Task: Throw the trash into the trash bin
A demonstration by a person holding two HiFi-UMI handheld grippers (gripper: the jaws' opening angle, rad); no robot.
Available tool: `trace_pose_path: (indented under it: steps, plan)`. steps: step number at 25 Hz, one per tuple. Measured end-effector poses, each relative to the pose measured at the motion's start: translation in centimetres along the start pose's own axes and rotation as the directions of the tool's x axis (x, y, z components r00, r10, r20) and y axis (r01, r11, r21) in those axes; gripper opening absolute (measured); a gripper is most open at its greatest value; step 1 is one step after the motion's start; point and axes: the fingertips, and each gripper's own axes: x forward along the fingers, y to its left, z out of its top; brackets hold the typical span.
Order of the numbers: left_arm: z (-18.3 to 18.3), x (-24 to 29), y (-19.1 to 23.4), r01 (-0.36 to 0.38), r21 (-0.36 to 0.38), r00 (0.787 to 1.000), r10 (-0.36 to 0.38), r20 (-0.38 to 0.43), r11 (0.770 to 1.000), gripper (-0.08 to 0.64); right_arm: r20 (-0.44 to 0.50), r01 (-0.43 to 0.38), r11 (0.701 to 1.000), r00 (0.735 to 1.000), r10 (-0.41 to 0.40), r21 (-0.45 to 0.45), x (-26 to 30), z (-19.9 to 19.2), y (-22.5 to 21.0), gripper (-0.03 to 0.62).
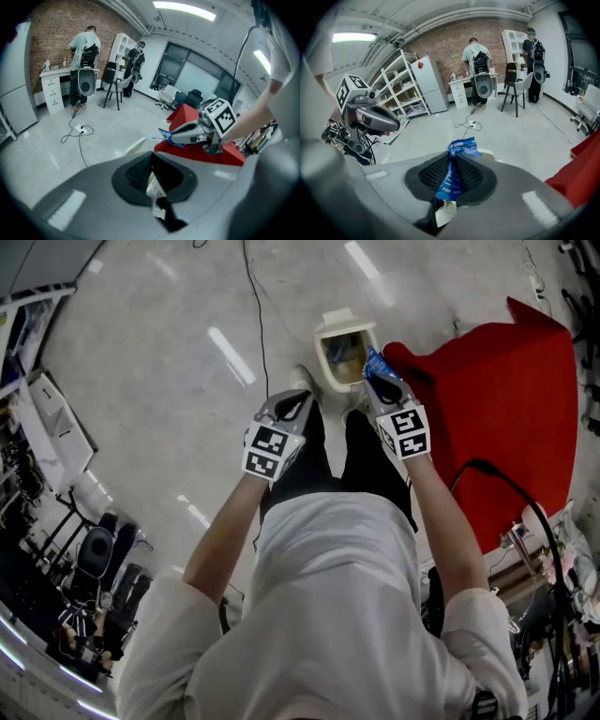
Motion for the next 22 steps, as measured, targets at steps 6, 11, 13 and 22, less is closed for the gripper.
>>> trace_pose_path:
  steps: [6,11,13,22]
  plan:
    - [-3.5,3.7,1.8,-0.006,-0.022,0.999,0.005,-0.038,1.0,0.005,-0.034,-0.021,0.998,0.999,0.023,0.062,5.4,-4.3,-1.1,0.049]
    - [-6.5,7.0,2.8,0.009,-0.029,0.998,-0.011,-0.069,1.0,0.005,-0.052,-0.035,0.99,0.998,0.042,0.134,10.1,-8.8,-2.2,0.054]
    - [-7.6,8.0,3.3,0.015,-0.025,0.997,-0.017,-0.079,1.0,0.005,-0.057,-0.045,0.987,0.997,0.054,0.156,12.0,-10.4,-2.2,0.057]
    - [-12.4,13.6,4.0,0.039,-0.042,0.993,-0.044,-0.107,0.998,0.005,-0.054,-0.029,0.971,0.998,0.043,0.238,18.7,-17.1,-4.3,0.075]
